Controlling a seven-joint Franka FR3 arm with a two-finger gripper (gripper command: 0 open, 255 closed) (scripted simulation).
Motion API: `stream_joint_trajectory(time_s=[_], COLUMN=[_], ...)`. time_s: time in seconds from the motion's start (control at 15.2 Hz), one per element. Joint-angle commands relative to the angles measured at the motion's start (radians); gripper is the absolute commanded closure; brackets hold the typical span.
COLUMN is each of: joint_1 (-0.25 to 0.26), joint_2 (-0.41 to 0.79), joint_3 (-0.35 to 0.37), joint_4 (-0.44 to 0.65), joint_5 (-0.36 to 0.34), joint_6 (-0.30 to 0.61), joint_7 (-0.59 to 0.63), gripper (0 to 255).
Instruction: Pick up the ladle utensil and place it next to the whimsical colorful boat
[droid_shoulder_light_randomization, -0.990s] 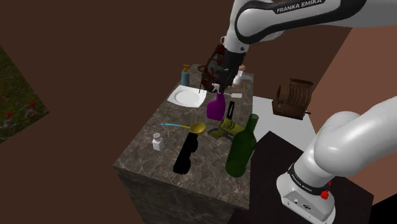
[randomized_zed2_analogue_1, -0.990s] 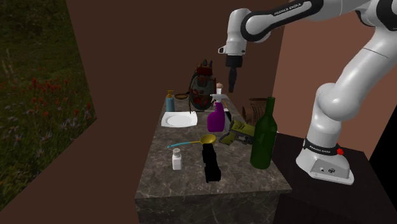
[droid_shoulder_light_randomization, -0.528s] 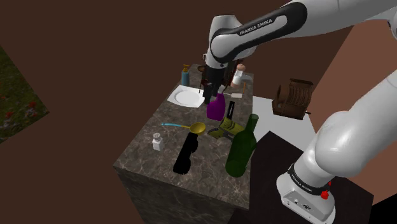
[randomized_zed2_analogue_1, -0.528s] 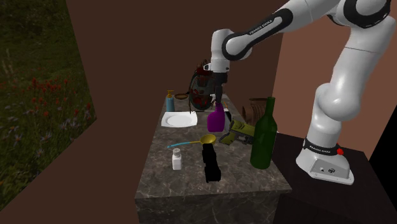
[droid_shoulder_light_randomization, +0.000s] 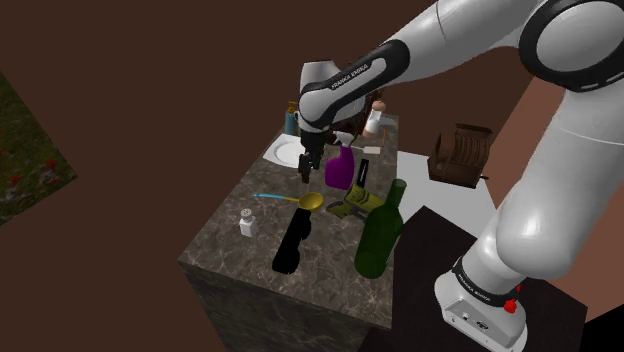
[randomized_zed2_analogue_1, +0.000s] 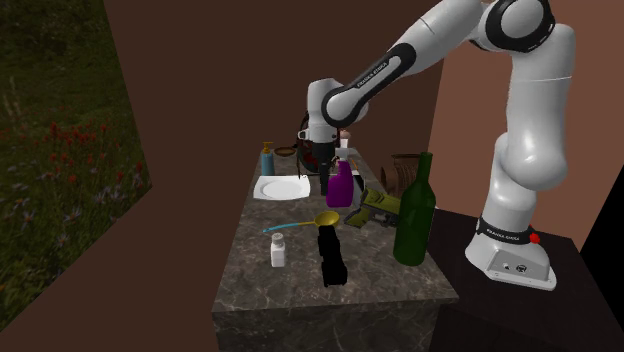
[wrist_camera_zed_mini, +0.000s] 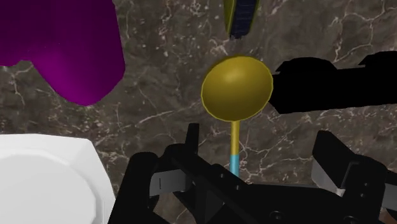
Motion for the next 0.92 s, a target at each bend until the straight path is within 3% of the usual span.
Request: stream_joint_trajectory(time_s=[0.0,0.4,0.86], joint_1=[0.004,0.025,0.031], joint_2=[0.079,0.31,0.362], joint_3=[0.005,0.025,0.028], joint_4=[0.042,0.198,0.183], joint_5=[0.0,-0.01,-0.007], joint_6=[0.025,0.063,0.13], joint_7=[-0.018,-0.045,-0.047], gripper=[0,0,0])
